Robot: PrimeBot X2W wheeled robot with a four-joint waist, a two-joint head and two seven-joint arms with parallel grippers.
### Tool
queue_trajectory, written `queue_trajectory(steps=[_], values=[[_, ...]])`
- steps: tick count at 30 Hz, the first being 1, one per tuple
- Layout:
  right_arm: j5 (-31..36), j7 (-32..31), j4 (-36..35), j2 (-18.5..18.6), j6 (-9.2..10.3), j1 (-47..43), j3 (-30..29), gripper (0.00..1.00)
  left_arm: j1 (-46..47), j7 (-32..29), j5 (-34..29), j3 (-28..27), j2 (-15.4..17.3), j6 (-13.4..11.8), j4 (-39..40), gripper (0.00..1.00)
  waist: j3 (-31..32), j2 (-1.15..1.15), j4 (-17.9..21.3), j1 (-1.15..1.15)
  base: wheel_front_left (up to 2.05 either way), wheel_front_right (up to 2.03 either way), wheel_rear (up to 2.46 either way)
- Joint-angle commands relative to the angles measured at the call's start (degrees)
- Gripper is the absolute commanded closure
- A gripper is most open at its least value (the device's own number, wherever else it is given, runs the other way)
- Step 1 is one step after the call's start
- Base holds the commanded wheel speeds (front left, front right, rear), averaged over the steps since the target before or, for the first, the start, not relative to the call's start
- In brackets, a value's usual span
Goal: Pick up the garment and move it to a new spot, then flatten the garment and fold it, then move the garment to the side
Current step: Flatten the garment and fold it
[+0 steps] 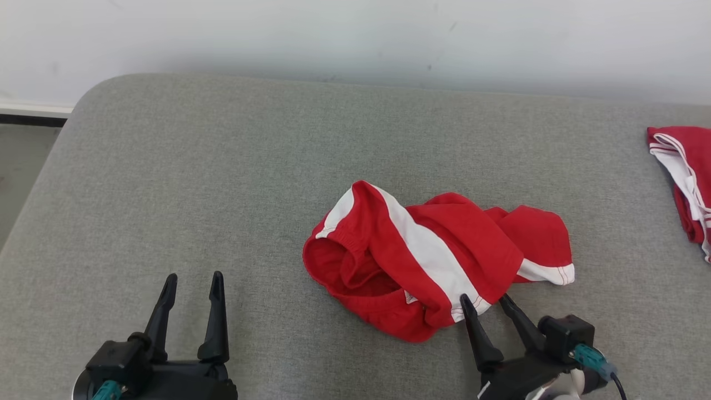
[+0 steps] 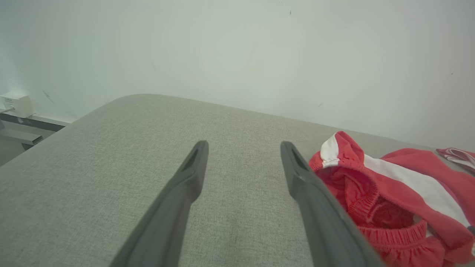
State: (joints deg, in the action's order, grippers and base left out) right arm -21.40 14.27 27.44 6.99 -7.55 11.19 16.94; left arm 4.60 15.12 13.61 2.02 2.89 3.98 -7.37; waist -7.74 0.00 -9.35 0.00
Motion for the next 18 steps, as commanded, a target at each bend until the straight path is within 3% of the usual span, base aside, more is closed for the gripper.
queue_trajectory(steps=[1,2,4,9,18], values=[[-0.9,0.5,1.3,-0.3,0.16,1.3,0.7,0.0,0.8,0.0,0.0,0.0,0.0,0.0,0.0,0.0,-0.5,0.0,-0.7,0.0,0.0,0.0,0.0],[-1.6,0.6,2.2,-0.4,0.15,2.2,1.1,0.52,0.8,0.0,0.0,-0.1,0.0,0.0,-0.1,0.0,-0.6,0.0,-0.8,0.0,0.0,0.0,0.0],[-2.6,0.8,4.3,-0.1,0.15,4.0,2.0,1.0,1.0,0.0,-0.1,-0.3,0.0,0.2,-0.3,0.0,-0.7,0.0,-0.9,0.0,0.0,0.0,0.0],[-2.6,0.9,1.4,1.4,0.15,3.4,0.7,1.0,0.0,0.0,0.1,-1.1,0.0,-0.1,-0.4,0.0,-0.1,0.0,0.5,0.0,0.0,0.0,0.0],[-3.0,1.0,-11.8,7.7,0.16,-5.7,-5.3,1.0,-1.0,0.0,0.1,-0.6,0.0,0.0,-0.7,0.0,2.0,0.0,4.3,0.0,0.0,0.0,0.0]])
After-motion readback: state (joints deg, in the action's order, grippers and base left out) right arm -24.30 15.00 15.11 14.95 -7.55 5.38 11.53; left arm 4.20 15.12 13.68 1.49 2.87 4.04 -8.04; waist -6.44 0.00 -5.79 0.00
